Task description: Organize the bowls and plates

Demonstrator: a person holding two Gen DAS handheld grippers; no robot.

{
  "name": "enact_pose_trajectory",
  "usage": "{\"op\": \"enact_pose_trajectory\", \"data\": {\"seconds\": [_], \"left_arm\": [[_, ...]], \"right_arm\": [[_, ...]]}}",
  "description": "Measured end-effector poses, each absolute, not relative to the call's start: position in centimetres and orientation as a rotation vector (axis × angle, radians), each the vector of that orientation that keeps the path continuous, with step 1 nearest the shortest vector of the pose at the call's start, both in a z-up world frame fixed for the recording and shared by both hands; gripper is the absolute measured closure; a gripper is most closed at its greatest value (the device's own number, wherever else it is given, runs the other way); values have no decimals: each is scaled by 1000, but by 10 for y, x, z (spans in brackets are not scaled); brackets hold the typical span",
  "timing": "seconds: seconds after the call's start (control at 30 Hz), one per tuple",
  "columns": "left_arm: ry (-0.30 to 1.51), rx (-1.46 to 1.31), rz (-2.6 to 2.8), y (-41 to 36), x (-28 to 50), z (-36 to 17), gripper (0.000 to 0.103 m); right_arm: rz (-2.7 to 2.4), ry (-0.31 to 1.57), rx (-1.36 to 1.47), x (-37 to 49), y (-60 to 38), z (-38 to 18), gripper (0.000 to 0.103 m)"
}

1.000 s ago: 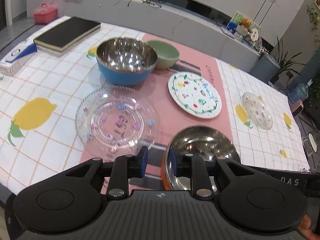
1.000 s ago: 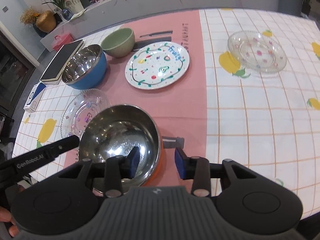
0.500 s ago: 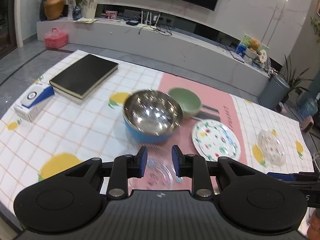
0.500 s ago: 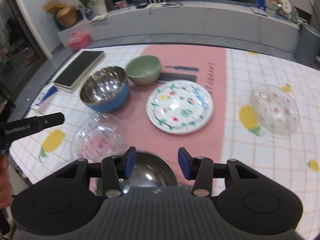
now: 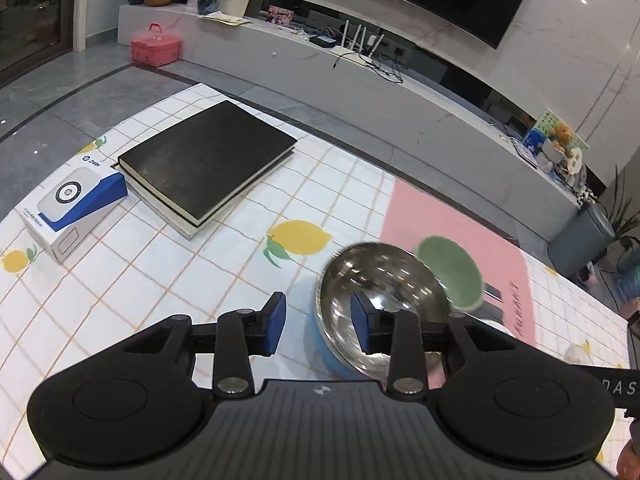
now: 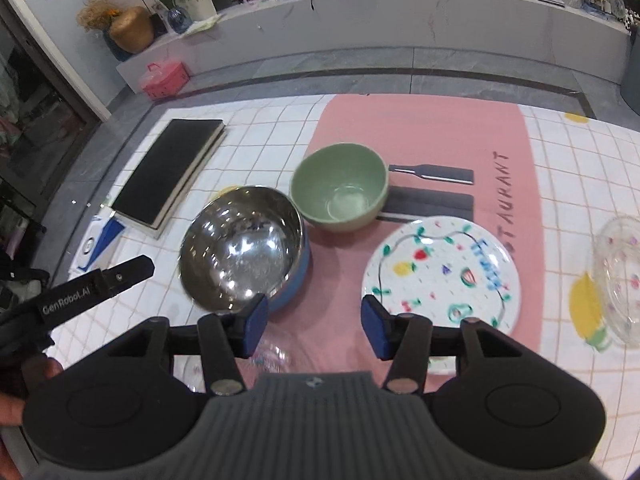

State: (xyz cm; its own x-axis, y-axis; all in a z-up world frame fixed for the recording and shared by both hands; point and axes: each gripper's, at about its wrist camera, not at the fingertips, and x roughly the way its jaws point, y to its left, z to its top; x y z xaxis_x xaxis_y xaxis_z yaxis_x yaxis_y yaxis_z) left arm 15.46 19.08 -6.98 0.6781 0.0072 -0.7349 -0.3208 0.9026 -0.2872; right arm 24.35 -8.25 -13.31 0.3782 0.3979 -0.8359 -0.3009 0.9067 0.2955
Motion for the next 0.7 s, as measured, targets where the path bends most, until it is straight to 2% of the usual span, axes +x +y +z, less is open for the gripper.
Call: {"op": "enact_pose_trajectory", "data": {"seconds": [0.37, 0.57, 0.63, 0.7], "left_arm": [[865, -322, 115, 195, 190, -93, 59], [935, -306, 78, 191, 202, -105, 59], [962, -314, 76, 191, 204, -109, 69], [981, -314, 73, 190, 206, -112, 73]], "right_arm": [[406, 1167, 81, 275, -48, -167, 52], [411, 1201, 104, 280, -41, -179, 57], [410, 1206, 110, 279, -40, -182, 59], [401, 1210, 125, 278, -42, -183, 63]]}}
